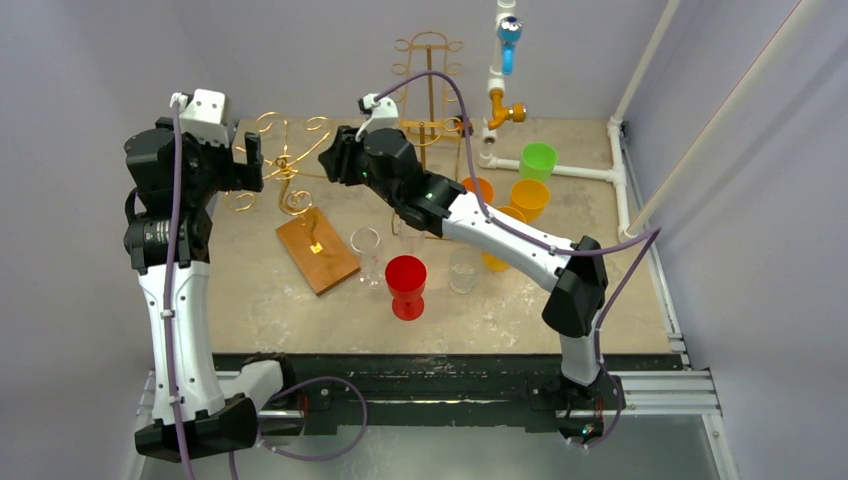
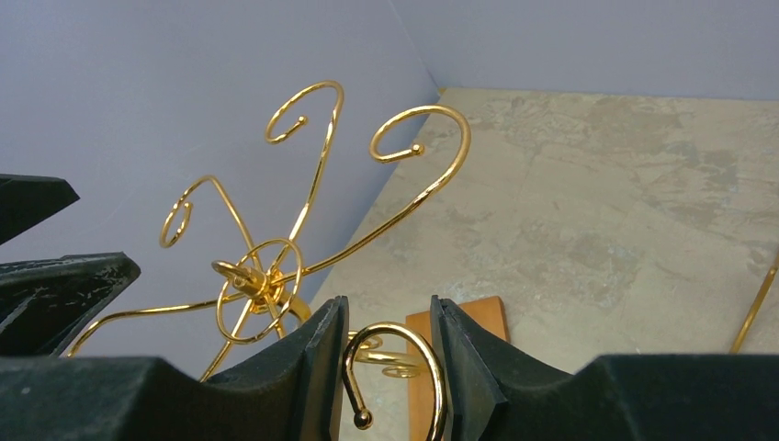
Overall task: Place the wine glass upside down on the wine glass rack
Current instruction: Adjust the wine rack at the center of the board.
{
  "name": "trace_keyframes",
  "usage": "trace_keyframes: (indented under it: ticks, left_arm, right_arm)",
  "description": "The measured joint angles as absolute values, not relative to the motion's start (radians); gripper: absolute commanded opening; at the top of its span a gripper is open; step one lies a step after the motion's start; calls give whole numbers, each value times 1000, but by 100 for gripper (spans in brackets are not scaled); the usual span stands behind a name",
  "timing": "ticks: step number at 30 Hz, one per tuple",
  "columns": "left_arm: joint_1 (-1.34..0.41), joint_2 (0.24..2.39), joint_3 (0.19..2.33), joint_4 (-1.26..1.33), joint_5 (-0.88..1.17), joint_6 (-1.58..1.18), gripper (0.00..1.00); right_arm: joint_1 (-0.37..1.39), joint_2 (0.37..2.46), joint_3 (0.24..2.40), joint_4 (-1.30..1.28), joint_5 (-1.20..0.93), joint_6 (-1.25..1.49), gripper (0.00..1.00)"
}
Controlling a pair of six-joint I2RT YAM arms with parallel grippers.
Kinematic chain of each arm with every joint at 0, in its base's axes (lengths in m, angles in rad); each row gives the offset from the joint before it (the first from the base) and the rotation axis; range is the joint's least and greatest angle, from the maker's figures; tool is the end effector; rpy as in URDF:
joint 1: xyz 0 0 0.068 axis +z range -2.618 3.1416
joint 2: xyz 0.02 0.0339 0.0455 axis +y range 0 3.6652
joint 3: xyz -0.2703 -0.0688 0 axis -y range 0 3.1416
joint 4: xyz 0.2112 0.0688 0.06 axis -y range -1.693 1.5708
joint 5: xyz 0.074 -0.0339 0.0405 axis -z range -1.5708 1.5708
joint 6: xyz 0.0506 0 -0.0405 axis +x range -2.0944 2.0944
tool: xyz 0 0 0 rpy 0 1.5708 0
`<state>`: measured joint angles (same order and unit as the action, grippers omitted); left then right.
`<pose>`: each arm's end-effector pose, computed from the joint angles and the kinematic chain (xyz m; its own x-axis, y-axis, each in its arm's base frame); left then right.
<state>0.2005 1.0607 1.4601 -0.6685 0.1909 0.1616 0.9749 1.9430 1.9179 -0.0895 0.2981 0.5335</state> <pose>0.1768 0.0261 0.4539 -0.2598 0.1084 -0.9596 0.0258 0.9941 0.1053 0.2663 0.3662 0.4060 -0.3743 0.3142 -0.8725 -0.5076 0.7180 0.4763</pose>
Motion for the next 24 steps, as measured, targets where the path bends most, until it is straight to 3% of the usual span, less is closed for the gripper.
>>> trace_keyframes:
  ticks: [5, 9, 18, 24]
  left_arm:
    - [200, 1053, 1460, -675, 219, 168, 99]
    - [200, 1055, 1459, -683, 245, 172, 95]
    - [200, 1047, 1360, -691, 253, 205, 93]
    - [200, 1055, 1386, -704, 253, 222, 98]
  right_arm:
    - [975, 1924, 1890, -73, 298, 530, 61]
    - [970, 1922, 1889, -88, 299, 510, 80]
    - [963, 1921, 1942, -204, 294, 466, 96]
    - [966, 1861, 1958, -315, 273, 431, 99]
